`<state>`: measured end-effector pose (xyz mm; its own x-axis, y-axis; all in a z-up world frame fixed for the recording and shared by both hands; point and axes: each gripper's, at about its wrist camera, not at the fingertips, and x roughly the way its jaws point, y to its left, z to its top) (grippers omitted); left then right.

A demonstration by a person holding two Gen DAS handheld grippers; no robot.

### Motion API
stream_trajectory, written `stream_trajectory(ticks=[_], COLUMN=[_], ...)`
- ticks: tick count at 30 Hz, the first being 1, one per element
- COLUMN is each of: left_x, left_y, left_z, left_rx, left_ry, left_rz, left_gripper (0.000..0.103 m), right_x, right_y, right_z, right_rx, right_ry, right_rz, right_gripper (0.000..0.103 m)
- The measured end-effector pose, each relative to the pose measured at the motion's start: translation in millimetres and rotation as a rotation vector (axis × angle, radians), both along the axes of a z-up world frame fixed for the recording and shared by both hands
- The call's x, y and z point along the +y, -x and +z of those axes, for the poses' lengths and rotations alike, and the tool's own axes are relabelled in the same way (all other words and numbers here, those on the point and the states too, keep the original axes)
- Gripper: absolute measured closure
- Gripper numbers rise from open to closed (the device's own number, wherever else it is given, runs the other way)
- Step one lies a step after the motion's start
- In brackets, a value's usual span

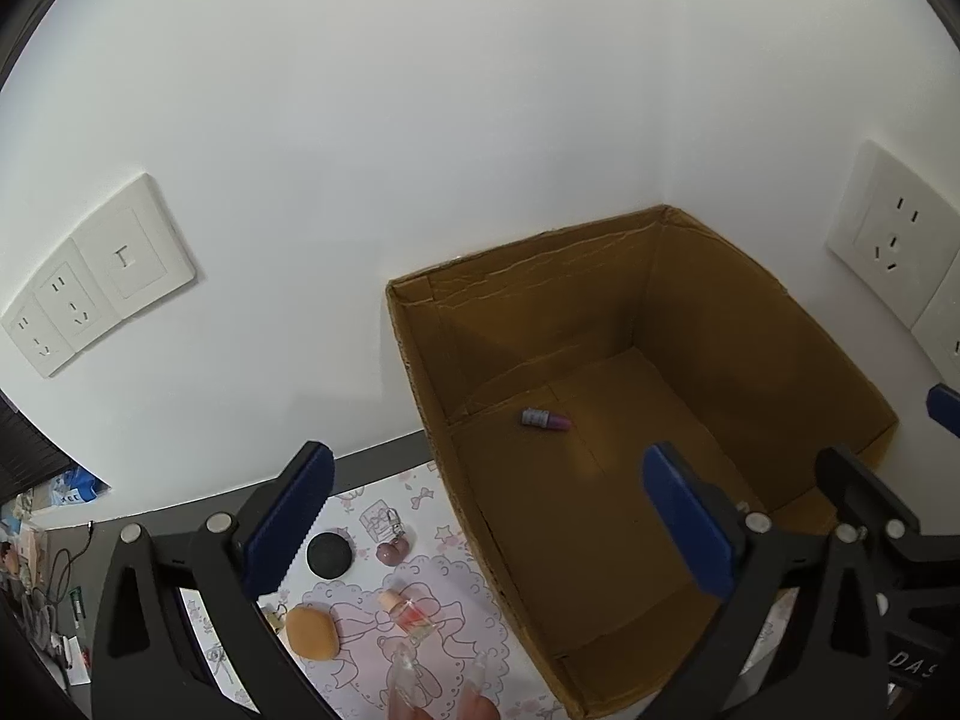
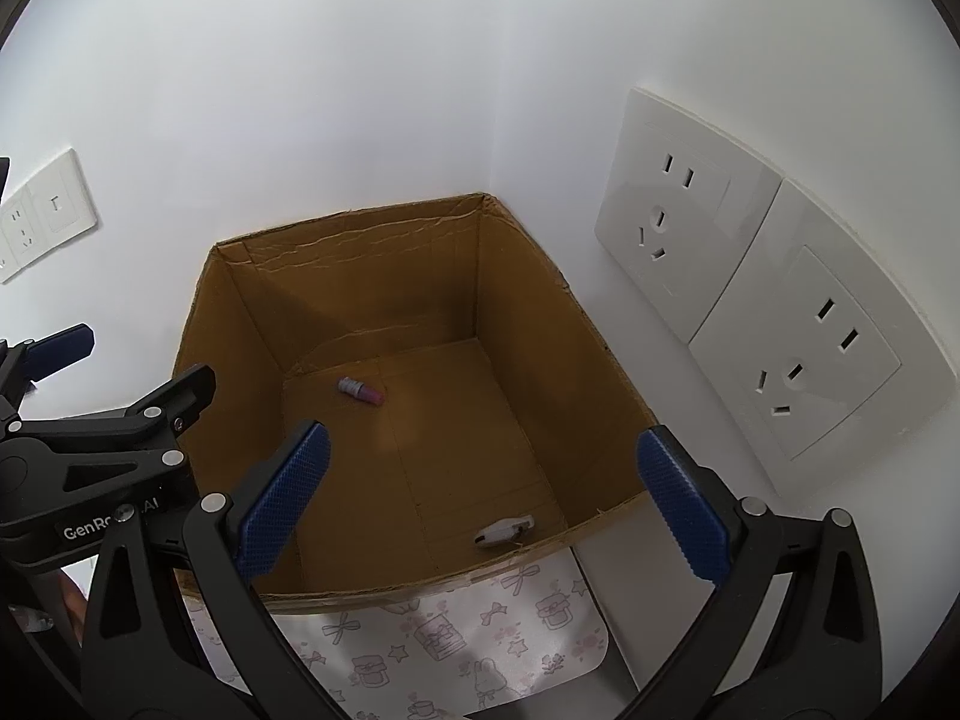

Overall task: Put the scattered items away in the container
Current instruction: 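Move both open tools back toward the remaining items on the tablecloth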

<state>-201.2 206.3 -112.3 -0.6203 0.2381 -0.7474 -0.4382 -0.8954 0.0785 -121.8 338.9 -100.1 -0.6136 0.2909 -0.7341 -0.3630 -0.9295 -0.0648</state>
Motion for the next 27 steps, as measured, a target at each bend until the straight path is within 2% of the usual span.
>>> stream_trajectory(ticks=[5, 14, 27], left_x=[-10.1, -38.9, -121.4], left_y=[0.8, -7.3, -18.1], left_z=[2.4, 11.6, 24.6], left_rx=[-0.024, -0.014, 0.010], left_ry=[0.001, -0.012, -0.013], left_rz=[0.022, 0.061, 0.199], left_gripper=[0.001, 0.001, 0.001], right_x=[-0.4, -3.4, -59.6], right_y=[-3.5, -13.1, -9.0], right_z=[6.9, 21.8, 33.2], right_rx=[0.011, 0.039, 0.057], right_ry=[0.001, 0.011, -0.010], right_rz=[0.002, -0.009, 0.046], right_gripper=[0.000, 0.000, 0.000])
